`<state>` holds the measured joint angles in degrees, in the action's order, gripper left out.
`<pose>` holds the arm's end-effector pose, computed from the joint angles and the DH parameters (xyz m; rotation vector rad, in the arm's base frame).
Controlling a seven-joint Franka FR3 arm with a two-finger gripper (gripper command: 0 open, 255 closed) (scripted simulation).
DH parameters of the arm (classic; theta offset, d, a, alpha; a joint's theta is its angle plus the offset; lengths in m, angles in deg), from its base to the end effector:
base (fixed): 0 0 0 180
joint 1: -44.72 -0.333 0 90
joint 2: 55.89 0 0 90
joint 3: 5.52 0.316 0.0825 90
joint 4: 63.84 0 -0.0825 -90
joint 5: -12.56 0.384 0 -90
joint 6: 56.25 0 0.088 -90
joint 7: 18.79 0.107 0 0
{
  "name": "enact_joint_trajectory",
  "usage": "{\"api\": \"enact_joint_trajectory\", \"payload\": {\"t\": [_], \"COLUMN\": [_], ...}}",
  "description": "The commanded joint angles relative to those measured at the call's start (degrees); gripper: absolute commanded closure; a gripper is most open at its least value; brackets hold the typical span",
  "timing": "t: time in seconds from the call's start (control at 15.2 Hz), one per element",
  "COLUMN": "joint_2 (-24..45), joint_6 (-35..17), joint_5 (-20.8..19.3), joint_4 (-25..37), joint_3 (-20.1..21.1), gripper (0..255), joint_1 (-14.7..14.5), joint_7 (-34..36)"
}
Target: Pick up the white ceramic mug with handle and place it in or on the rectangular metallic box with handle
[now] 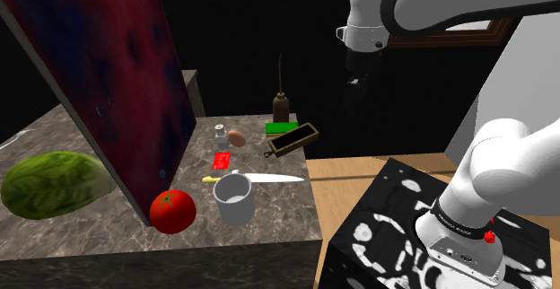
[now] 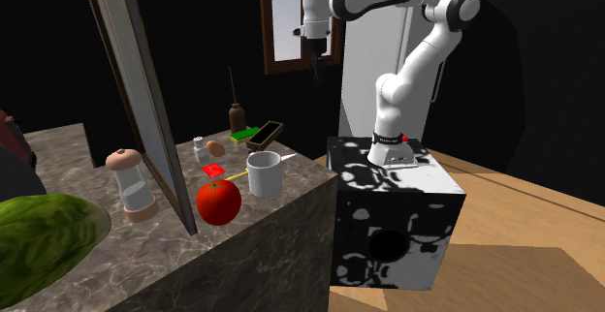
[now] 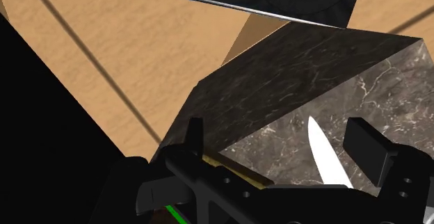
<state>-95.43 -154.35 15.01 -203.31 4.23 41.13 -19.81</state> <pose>0.3296 0.0908 0.5306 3.0564 0.3117 -0.0502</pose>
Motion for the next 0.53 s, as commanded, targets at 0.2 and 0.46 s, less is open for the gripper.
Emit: {"api": "enact_joint_trajectory", "payload": {"t": [0.2,0.46], "joint_2": [7.2,13.9], "joint_6": [-4.9,-8.6], "joint_5": [2.8,3.7], "joint_4": [2.3,5.4], "joint_3": [5.4,9.5], "gripper": [0,0], "joint_1": [-1.7,-2.4], "joint_7": [5.9,10.4]}}
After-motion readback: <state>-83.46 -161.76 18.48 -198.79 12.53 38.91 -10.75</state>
